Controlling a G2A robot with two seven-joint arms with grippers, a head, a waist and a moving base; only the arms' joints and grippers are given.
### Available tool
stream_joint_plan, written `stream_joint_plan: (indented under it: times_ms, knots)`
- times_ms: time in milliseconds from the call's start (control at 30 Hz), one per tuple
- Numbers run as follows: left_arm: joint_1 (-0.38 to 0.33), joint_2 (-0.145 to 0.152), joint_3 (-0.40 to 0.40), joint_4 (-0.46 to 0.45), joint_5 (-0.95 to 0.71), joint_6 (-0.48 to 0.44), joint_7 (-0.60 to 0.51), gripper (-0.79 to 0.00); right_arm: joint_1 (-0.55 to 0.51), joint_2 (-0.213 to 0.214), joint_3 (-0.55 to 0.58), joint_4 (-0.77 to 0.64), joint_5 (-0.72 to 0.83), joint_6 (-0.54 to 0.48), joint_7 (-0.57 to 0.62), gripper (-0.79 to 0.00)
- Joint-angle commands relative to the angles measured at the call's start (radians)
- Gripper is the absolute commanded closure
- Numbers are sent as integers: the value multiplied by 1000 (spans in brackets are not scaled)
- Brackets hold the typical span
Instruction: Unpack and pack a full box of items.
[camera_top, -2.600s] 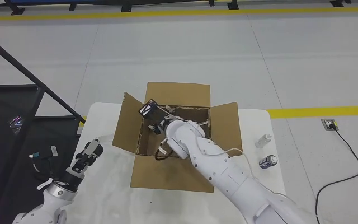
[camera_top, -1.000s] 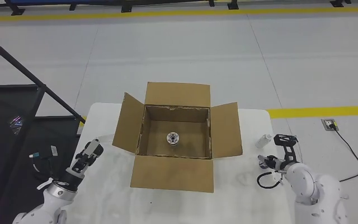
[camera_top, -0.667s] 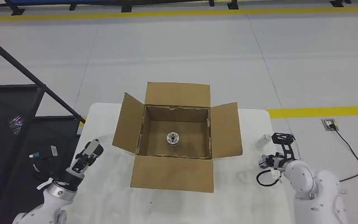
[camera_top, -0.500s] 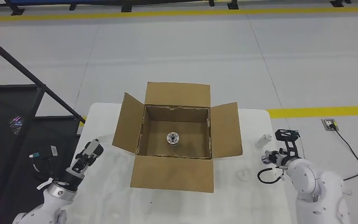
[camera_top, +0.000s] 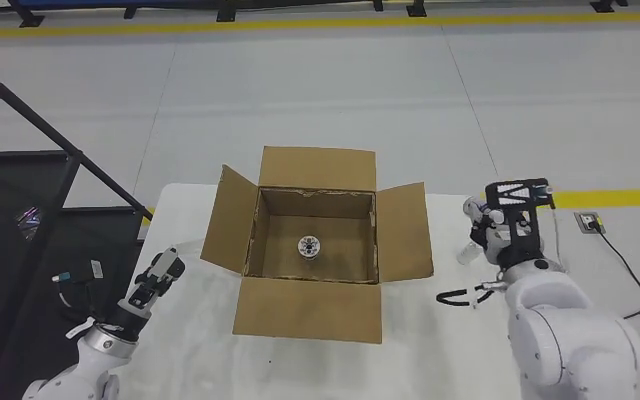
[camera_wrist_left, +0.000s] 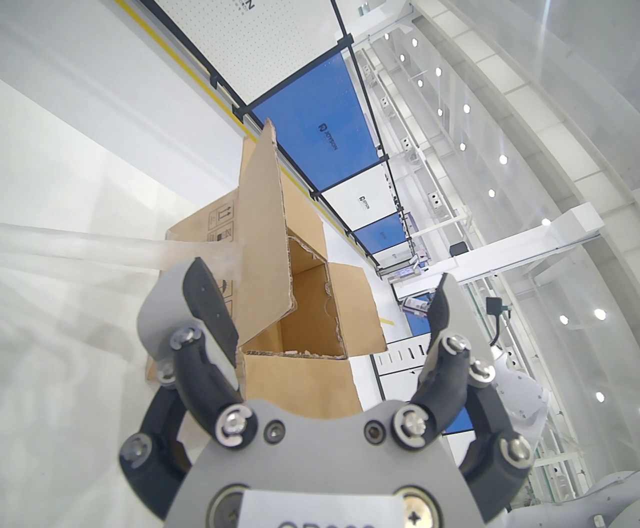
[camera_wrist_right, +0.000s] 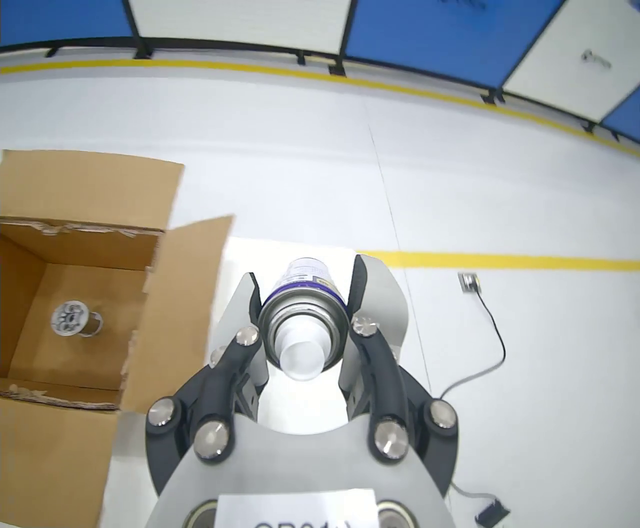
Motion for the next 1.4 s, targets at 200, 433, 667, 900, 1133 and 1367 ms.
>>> stream_joint_plan:
  times_ms: [200,433,667,900,1133,1367]
  knots:
    - [0,0,0,0,0,0,0,-785,431,-49,-337,488,126,-150,21,0]
    - [0,0,0,0,0,0,0,-785,663,-123,-555,961,267,-200,24,0]
    - [0,0,0,0,0,0,0,-785,747,-187,-668,1267,352,-234,-76,0]
    - [0,0,0,0,0,0,0,-785,795,-242,-722,1479,395,-220,-180,-277]
    - [0,0,0,0,0,0,0,-785,834,-277,-738,1591,426,-256,-238,-613]
    - [0,0,0,0,0,0,0,-785,858,-296,-743,1623,421,-255,-265,-690]
